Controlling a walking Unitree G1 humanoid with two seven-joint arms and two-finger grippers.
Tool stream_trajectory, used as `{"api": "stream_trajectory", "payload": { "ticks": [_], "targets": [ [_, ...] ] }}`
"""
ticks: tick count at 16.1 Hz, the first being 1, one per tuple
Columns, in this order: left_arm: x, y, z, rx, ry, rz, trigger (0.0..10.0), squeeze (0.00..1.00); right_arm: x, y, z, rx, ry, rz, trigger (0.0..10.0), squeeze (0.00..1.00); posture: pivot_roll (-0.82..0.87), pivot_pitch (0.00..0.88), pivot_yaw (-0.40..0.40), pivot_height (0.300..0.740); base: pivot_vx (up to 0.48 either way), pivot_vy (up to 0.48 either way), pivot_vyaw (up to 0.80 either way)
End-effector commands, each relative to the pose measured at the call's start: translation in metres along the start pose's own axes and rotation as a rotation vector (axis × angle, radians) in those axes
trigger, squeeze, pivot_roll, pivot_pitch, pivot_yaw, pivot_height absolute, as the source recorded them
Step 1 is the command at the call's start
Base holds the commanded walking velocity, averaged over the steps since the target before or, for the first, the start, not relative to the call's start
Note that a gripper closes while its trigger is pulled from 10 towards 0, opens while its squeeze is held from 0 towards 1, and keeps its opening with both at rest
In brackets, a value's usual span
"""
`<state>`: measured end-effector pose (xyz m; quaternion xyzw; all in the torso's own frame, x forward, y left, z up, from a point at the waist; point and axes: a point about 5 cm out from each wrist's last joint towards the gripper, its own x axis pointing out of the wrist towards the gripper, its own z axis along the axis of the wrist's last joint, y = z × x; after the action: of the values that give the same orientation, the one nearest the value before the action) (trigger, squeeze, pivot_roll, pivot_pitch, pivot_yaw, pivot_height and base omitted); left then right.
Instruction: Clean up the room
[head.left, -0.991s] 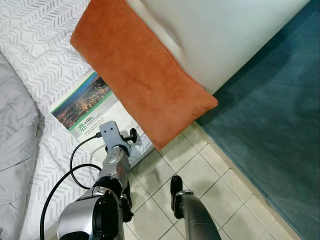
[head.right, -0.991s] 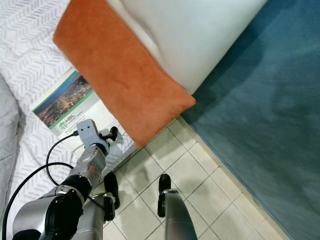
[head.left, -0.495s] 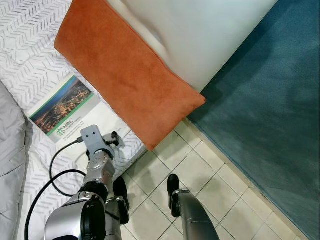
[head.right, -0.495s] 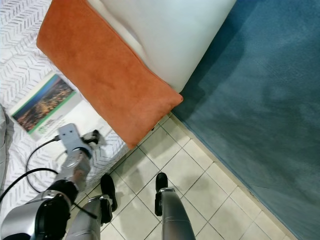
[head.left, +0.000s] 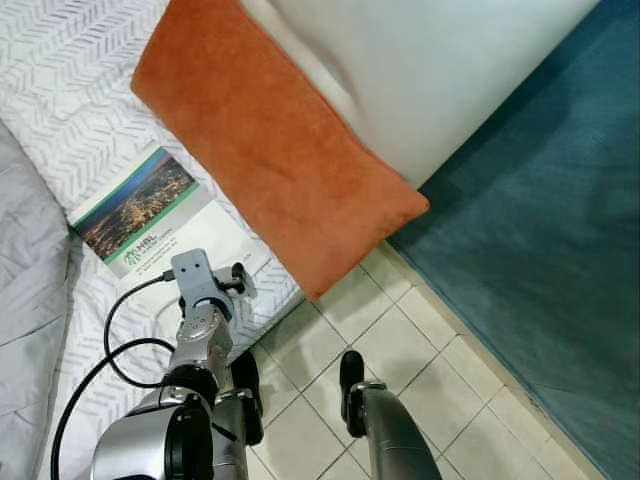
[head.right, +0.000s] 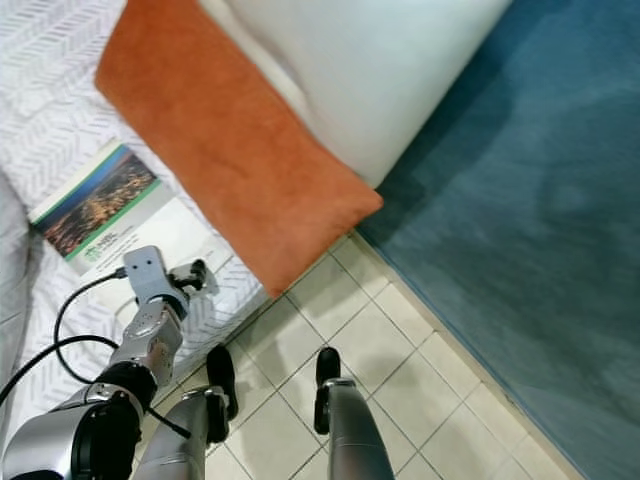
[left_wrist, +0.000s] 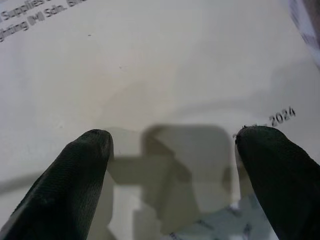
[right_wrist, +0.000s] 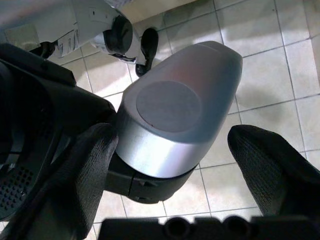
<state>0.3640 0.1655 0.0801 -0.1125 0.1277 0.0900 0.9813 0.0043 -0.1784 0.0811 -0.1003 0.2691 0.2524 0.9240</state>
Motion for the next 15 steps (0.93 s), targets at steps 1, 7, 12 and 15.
{"api": "stream_trajectory", "payload": {
  "ticks": [1, 7, 12, 15],
  "targets": [
    [-0.014, -0.006, -0.047, 0.023, 0.182, -0.047, 10.0, 0.0, -0.003, 0.006, -0.012, 0.034, 0.066, 0.014, 10.0, 0.0, -0.41, 0.69, -0.099, 0.74, 0.0, 0.0, 0.0],
    [-0.017, 0.014, -0.054, 0.071, 0.192, -0.026, 10.0, 0.0, 0.001, 0.008, -0.015, 0.045, 0.065, 0.022, 10.0, 0.0, -0.38, 0.696, -0.09, 0.74, 0.0, 0.0, 0.0],
    [-0.013, 0.01, -0.04, 0.114, 0.118, -0.09, 10.0, 0.0, 0.016, 0.002, -0.022, 0.063, 0.053, 0.001, 10.0, 0.0, -0.33, 0.66, -0.059, 0.74, 0.0, 0.0, 0.0],
    [-0.016, -0.008, -0.036, 0.077, 0.029, -0.186, 10.0, 0.0, 0.046, -0.004, -0.03, 0.079, 0.025, -0.005, 10.0, 0.0, -0.25, 0.548, -0.009, 0.74, 0.0, 0.0, 0.0]
  ]
}}
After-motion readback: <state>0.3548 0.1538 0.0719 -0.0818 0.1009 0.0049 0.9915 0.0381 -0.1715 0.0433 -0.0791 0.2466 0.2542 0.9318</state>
